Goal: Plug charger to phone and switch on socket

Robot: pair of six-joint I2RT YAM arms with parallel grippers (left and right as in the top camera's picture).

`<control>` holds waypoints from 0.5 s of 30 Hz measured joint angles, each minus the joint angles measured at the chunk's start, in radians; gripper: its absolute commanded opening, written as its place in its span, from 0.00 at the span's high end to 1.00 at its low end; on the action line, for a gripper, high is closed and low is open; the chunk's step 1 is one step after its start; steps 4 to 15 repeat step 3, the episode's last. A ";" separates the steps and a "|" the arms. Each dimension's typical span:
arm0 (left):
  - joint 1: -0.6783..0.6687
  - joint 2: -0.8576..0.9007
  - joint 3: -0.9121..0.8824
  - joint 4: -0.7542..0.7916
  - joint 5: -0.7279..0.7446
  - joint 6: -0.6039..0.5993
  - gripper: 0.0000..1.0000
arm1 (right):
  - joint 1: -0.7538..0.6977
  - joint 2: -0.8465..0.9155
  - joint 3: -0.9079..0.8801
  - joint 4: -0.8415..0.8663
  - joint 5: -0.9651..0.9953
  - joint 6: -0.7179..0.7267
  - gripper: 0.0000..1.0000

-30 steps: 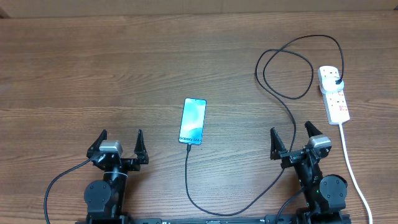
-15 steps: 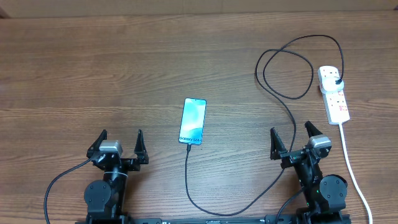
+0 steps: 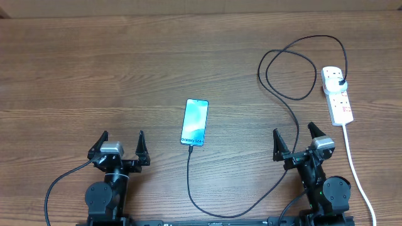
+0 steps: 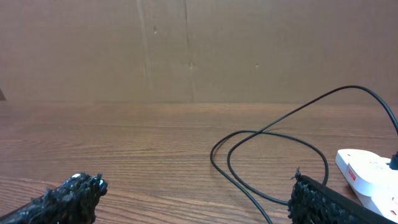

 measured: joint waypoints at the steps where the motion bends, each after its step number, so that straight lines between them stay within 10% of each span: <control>1: 0.000 0.000 0.000 0.000 0.000 0.000 0.00 | 0.000 0.000 0.000 0.000 0.000 0.000 0.00; 15: 0.000 0.000 0.000 0.000 0.000 0.000 0.00 | 0.000 0.000 0.000 0.000 0.000 0.000 0.00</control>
